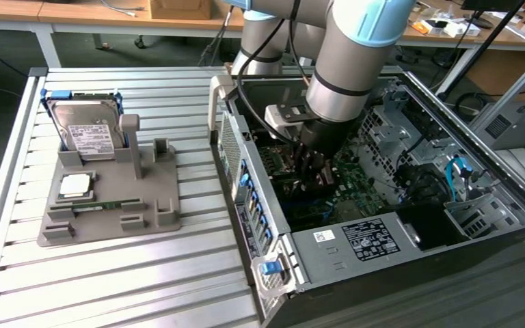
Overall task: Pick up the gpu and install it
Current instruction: 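Insert the gpu into the slot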
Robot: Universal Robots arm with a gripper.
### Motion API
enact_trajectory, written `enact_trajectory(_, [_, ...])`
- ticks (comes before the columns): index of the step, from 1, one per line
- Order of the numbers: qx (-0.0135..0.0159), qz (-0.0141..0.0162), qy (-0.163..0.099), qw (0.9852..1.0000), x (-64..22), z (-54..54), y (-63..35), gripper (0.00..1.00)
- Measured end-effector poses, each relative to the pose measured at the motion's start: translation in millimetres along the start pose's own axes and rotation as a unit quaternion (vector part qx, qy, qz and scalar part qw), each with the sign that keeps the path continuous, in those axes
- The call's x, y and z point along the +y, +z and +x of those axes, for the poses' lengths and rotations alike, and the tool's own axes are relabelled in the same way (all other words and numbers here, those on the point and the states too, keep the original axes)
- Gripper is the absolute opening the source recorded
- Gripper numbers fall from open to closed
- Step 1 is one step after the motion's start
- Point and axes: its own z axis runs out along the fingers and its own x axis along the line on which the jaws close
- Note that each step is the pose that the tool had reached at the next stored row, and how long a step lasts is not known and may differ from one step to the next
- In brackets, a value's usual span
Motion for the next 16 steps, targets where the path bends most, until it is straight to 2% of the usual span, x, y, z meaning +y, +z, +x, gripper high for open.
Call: enact_trajectory(16, [-0.0001,0.0000,0.000,1.0000,0.2,0.7,4.2,0.27])
